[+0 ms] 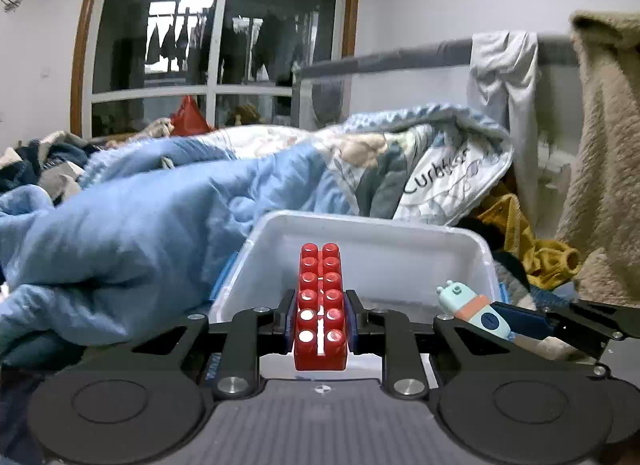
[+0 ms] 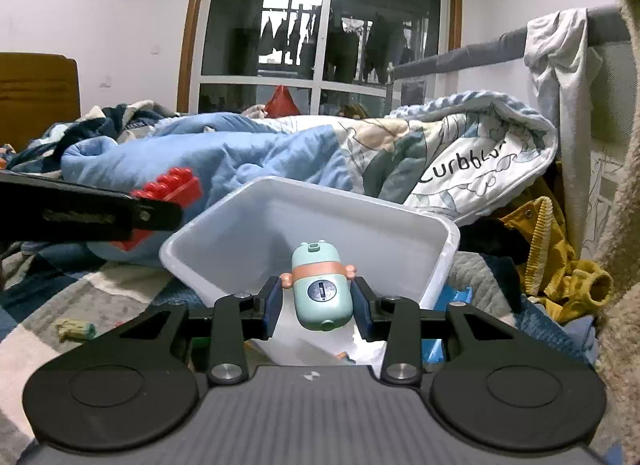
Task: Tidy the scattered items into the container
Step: 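Carry the red brick and light-blue toy into the white bin and release both, then grasp a black toy car with the left tool while the right tool grasps another black car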
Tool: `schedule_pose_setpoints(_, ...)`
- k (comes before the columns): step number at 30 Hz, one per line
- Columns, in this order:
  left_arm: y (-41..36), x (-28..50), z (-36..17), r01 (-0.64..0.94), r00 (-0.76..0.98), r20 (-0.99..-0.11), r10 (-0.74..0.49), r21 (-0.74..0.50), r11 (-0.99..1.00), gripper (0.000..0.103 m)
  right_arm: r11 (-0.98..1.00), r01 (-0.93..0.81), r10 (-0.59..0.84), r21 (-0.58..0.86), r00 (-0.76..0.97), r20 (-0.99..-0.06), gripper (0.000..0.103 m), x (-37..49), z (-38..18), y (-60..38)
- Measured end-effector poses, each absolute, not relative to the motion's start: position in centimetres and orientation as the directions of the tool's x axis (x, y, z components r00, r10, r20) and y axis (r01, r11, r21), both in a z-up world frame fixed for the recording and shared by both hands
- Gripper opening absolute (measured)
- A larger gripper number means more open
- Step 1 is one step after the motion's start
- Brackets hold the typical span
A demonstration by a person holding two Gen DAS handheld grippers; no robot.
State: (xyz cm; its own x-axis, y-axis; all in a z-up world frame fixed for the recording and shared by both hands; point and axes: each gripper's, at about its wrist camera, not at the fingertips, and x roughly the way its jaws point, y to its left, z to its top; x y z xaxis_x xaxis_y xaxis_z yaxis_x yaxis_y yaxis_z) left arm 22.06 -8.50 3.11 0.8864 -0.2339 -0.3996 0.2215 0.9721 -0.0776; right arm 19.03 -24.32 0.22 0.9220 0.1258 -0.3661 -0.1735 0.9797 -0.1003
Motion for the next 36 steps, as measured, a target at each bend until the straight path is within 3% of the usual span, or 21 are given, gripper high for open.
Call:
schedule_pose_setpoints(13,-11.1,28.4,-0.1,0.238,0.844,-0.471,-0.257,-0.101,0.966,0.027,0.983,-0.142,0.082,-0.116,0.906,-0.416,0.042,23.0,-1.3,-25.4)
schedule_pose_setpoints(15,-11.3,28.7,-0.5,0.243,0.839,-0.479,-0.259,-0.096,0.965,0.03,0.983,-0.142,0.082,-0.116,0.906,-0.416,0.042,23.4,-1.3,-25.5)
schedule_pose_setpoints(20,-11.4,28.6,-0.7,0.249,0.848,-0.468,-0.25,-0.065,0.966,0.051,0.982,-0.14,0.079,-0.126,0.912,-0.402,0.047,23.5,-1.2,-25.4)
schedule_pose_setpoints(29,-9.2,24.5,0.6,0.207,0.886,-0.405,-0.227,-0.094,0.974,0.062,0.979,-0.153,0.094,-0.134,0.926,-0.366,0.047,20.9,-0.1,-24.9)
schedule_pose_setpoints(36,-6.6,19.4,-0.4,0.178,0.906,-0.376,-0.195,-0.08,0.981,0.063,0.965,-0.219,0.167,-0.142,0.936,-0.308,0.05,17.1,0.4,-23.0)
